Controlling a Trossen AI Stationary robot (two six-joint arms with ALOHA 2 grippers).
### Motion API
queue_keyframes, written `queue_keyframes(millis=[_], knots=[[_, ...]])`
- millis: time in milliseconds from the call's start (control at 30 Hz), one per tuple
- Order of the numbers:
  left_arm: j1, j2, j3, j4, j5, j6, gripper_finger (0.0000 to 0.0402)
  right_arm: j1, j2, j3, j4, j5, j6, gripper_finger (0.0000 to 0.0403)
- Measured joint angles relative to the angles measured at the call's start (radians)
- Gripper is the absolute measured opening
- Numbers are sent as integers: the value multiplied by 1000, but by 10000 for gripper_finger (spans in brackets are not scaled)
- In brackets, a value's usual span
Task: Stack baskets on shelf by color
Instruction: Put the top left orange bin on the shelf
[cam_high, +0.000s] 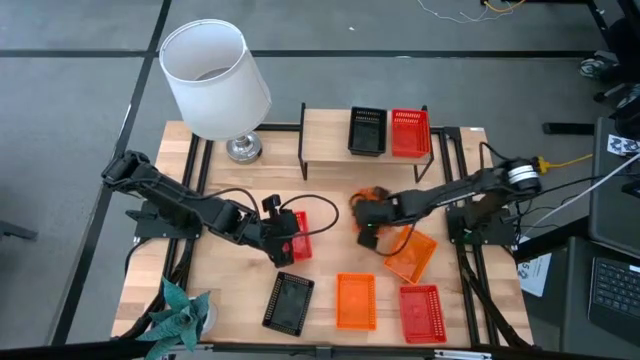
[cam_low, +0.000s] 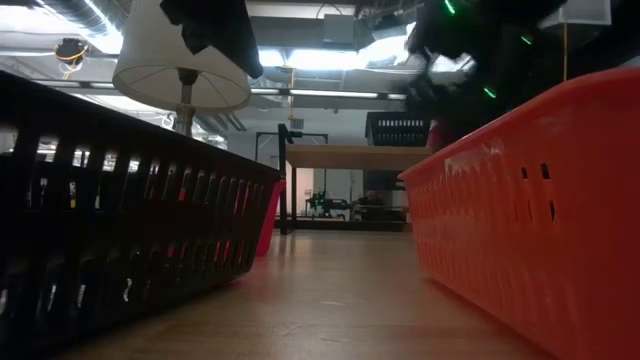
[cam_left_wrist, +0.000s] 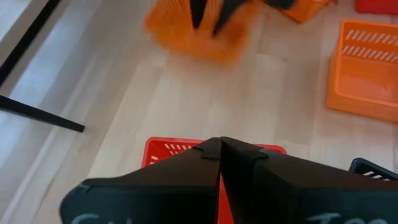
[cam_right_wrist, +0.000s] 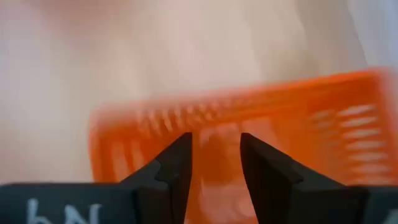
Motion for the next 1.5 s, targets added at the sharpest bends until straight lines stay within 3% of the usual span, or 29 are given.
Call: queue_keyframes(millis=[100,200,267,400,533,600,733,933,1200,1400,1500], knots=[[11,0,0,0,-1,6,0,34,-9,98,66,-121,-198,135],[27,0,0,11,1,20,0,67,-74,161,-74,-144,-251,135],[45,8,1,42,33,25,0,85,-133,179,-166,-109,-214,135],[98,67,1,131,219,90,7,139,-265,178,-348,-17,-58,135],[132,153,1,195,401,146,43,212,-393,175,-483,94,113,135],[135,193,1,212,443,156,65,248,-452,175,-540,146,188,135],[107,243,1,231,451,172,93,307,-552,174,-601,207,284,135],[53,295,1,301,450,234,98,334,-641,174,-613,265,298,135],[73,389,-2,329,441,232,98,334,-655,173,-620,266,295,135],[77,359,0,337,440,242,96,333,-655,173,-626,266,270,135],[76,340,1,344,409,320,98,333,-655,173,-626,266,267,135]])
